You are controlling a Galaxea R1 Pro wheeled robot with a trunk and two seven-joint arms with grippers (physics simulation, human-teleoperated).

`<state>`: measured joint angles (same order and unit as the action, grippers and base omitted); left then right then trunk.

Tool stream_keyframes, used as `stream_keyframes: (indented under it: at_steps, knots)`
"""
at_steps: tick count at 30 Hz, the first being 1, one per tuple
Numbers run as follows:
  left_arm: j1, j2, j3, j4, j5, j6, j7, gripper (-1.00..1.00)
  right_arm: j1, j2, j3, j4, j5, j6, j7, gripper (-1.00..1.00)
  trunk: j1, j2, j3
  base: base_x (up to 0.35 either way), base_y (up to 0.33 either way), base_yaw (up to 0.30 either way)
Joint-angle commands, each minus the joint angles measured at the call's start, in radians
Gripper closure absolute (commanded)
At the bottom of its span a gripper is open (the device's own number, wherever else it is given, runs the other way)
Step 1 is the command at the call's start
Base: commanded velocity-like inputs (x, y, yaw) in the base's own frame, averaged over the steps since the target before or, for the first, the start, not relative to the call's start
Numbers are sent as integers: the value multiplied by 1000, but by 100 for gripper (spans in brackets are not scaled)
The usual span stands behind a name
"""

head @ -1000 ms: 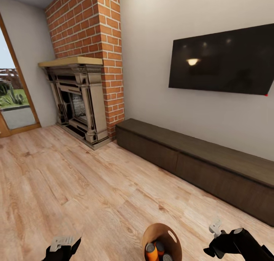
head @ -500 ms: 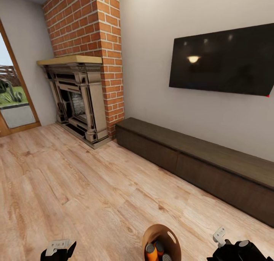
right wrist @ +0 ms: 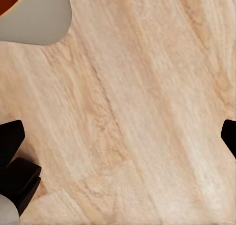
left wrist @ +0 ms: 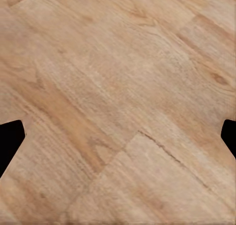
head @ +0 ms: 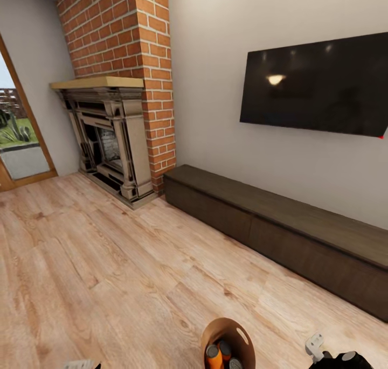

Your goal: Put the three can of soda from the living room inside the tash can in the kitchen.

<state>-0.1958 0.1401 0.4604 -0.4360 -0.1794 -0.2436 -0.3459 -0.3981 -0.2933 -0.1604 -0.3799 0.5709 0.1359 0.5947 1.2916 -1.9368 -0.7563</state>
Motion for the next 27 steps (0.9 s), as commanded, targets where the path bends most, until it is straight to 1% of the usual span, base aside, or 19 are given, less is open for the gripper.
stream_keyframes:
  at_steps: [1,5,9,11,13,15,16,18,19,22,23,27]
  knots:
    - [2,3,0,6,0,-1,3,-100,3,0,-1,12,0,-8,-12,-100,-4,7,2,0,0,0]
    - [12,6,0,13,0,-3,27,-100,7,0,-3,53,0,-44,-34,-100,-19,35,8,0,0,0]
    - [17,8,0,16,-1,-4,51,-100,10,0,-4,68,0,-54,-40,-100,-35,63,14,0,0,0]
    - [36,8,0,24,0,-5,57,-100,23,-1,-5,71,0,-57,-42,-100,-42,77,17,0,0,0]
    - [58,8,0,36,1,-6,61,-100,39,0,-15,73,0,-59,-51,-100,-50,91,20,0,0,0]
    - [71,9,0,45,0,-10,63,-100,52,2,-39,75,0,-61,-76,-100,-58,105,23,0,0,0]
    - [77,9,0,49,0,-12,64,-100,58,4,-55,80,0,-65,-103,-100,-61,112,25,0,0,0]
    - [82,9,0,52,0,-13,67,-100,63,6,-67,95,0,-74,-132,-100,-69,126,28,0,0,0]
    - [88,9,0,56,-1,-14,74,-100,66,8,-75,115,0,-82,-161,-100,-73,133,29,0,0,0]
    - [97,9,0,91,-1,-14,99,-100,69,11,-83,148,-1,-92,-215,-100,-84,154,34,0,0,0]
    - [100,9,0,122,-1,-14,111,-100,70,12,-85,161,-1,-95,-233,-100,-88,161,36,0,0,0]
    - [103,11,0,183,0,-16,133,-100,71,15,-87,188,-2,-101,-256,-100,-104,189,42,0,0,0]
